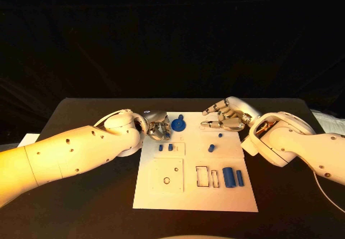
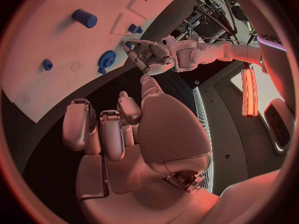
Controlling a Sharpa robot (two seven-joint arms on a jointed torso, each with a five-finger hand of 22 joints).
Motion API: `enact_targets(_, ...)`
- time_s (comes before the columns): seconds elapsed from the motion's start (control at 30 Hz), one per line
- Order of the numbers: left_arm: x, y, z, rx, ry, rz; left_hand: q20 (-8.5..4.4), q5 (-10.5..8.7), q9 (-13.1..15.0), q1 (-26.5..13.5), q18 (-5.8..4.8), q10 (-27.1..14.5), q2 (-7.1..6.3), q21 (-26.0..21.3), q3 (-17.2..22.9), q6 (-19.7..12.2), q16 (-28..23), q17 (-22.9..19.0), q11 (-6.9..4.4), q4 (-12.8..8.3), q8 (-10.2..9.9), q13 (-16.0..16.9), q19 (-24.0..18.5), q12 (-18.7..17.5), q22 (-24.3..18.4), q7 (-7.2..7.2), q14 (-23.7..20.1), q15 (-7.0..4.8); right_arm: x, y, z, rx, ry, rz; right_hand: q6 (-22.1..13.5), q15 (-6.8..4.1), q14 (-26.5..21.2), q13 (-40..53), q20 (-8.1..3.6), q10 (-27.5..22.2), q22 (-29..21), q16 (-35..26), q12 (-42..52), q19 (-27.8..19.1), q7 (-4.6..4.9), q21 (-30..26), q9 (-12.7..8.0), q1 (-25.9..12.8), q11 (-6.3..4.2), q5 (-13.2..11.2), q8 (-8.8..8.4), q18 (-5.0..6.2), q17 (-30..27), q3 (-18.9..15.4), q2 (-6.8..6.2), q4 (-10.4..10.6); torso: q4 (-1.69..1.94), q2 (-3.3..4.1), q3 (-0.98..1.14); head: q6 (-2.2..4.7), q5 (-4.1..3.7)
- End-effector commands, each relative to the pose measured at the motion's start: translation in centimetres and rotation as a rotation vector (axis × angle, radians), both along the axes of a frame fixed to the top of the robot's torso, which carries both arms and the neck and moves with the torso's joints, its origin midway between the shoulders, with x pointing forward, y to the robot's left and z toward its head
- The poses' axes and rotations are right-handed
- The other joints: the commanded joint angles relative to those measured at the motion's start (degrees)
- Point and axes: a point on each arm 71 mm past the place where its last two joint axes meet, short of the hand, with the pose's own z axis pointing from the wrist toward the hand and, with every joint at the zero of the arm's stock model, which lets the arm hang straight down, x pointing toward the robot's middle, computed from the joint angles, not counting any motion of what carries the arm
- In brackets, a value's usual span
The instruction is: Assemble the parts on the task board
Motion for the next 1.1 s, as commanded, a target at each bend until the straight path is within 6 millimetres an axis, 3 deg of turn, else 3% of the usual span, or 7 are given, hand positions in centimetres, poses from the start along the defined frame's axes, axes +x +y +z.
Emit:
enact_targets(0.03, -0.07, -0.08, -0.26, 0.027, 0.017, -0.006, -0.13, -0.28, -0.07, -0.52, -0.82, 0.50, 0.05, 0.24, 0.01, 0.42, 0.17, -0.07, 0.03, 0.20, -0.25, 0.09, 0.70, -0.28, 0.09, -0.02, 1.03, -0.18, -0.09, 0.18, -0.04, -0.006, 0.001, 0.018, 0.46, -0.50, 4.12, 0.08, -0.23, 0.04, 0.05, -0.14, 0.28, -0.24, 0.02, -0.21, 0.07, 0.12, -0.41, 0.26, 0.02, 0.66, 6.62, -0.33, 0.46, 0.03, 0.00, -0.01, 0.03, -0.11, -0.05)
enact_targets(0.5, -0.20, -0.17, -0.35, 0.030, 0.023, -0.012, -0.13, -0.41, -0.15, -0.72, -0.84, 0.40, -0.23, 0.34, -0.15, 0.29, 0.11, -0.37, 0.08, 0.12, -0.46, 0.08, 0.67, -0.43, 0.20, 0.06, 0.96, -0.17, -0.08, 0.14, -0.06, -0.006, 0.002, 0.016, 0.46, -0.50, 4.12, 0.08, -0.23, 0.04, 0.05, -0.14, 0.28, -0.24, 0.02, -0.21, 0.07, 0.12, -0.41, 0.26, 0.02, 0.66, 6.62, -0.33, 0.46, 0.03, 0.06, -0.05, 0.00, -0.11, -0.06)
enact_targets(0.83, -0.17, -0.11, -0.36, 0.030, 0.021, -0.007, 0.37, -0.38, -1.02, -1.57, -0.92, -1.85, -1.07, 0.36, -0.31, -2.33, 0.03, -1.36, 1.11, 0.10, -2.43, -0.18, 0.48, -0.73, 0.43, 1.30, 0.71, 0.60, -0.05, 0.12, -0.06, -0.005, 0.001, 0.014, 0.47, -0.50, 4.10, 0.01, -0.23, 0.01, 0.02, -0.21, 0.20, -0.26, 0.03, -0.24, 0.07, 0.16, -0.40, 0.30, 0.01, 0.67, 6.52, -0.37, 0.57, 0.05, 0.02, 0.00, 0.02, -0.13, -0.05)
enact_targets(1.1, -0.11, 0.06, -0.45, 0.039, 0.027, 0.005, 0.87, -0.40, -1.34, -2.30, -0.71, -3.65, -1.71, -0.89, -0.71, -4.45, -0.11, -2.18, 1.83, 0.24, -2.72, -0.28, 0.08, -0.74, -0.29, 2.05, 0.46, 1.15, -0.03, 0.07, -0.04, -0.004, -0.002, 0.013, 0.47, -0.50, 4.06, -0.10, -0.23, -0.07, -0.23, -0.32, 0.04, -0.42, 0.03, -0.38, 0.07, 0.15, -0.40, 0.30, 0.01, 0.72, 6.35, -0.39, 0.57, 0.06, 0.05, -0.03, 0.01, -0.25, -0.04)
